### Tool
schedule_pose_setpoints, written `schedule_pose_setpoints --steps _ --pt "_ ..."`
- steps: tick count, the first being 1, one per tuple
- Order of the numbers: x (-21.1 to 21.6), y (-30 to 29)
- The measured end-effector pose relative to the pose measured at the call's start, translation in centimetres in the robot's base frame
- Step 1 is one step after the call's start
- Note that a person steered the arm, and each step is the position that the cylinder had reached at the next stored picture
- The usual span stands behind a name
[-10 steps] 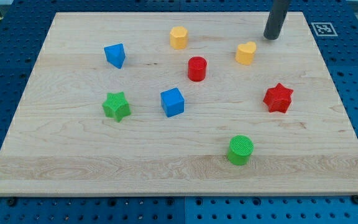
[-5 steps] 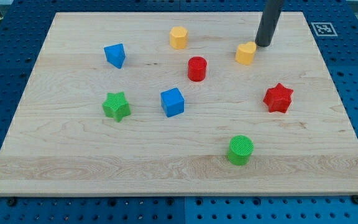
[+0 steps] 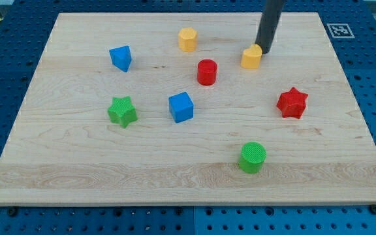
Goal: Move the yellow heart left to the red star
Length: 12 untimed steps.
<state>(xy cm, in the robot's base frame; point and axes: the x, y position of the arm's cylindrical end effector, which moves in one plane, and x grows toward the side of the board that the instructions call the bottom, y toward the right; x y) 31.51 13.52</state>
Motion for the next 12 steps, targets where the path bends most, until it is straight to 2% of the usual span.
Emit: schedule_pose_setpoints --steps 3,5,6,9,12 --pt "1.6 -5.4" --pt "6.7 -4.5" --pt "7.3 -4.5" --pt "8.1 -4.5" --pt "4.8 -4.5"
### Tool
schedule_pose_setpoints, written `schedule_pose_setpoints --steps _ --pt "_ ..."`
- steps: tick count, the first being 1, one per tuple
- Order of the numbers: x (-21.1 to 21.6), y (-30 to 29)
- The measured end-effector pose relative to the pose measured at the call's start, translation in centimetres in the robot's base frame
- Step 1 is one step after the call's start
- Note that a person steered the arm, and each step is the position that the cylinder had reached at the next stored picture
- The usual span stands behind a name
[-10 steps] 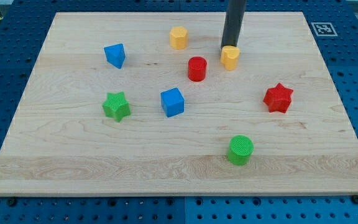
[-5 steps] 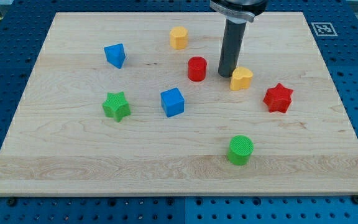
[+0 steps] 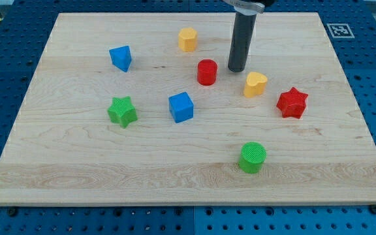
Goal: Move the yellow heart left to the red star
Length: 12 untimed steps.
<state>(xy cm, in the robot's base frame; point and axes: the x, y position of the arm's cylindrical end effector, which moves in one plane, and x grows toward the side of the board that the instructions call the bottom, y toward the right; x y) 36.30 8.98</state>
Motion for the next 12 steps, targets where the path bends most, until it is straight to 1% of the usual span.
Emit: schedule_pose_setpoints --steps 1,2,3,4,6,7,8,9,10,12 --pt "0.0 0.5" --pt "0.3 2.2" --pt "1.5 4.3" --pt "1.7 4.7" --pt "1.7 3.3" --pt "2.3 1.7" --pt "4.9 1.6" --pt "5.2 1.6" --pt "5.2 1.6" --pt "3.7 1.6"
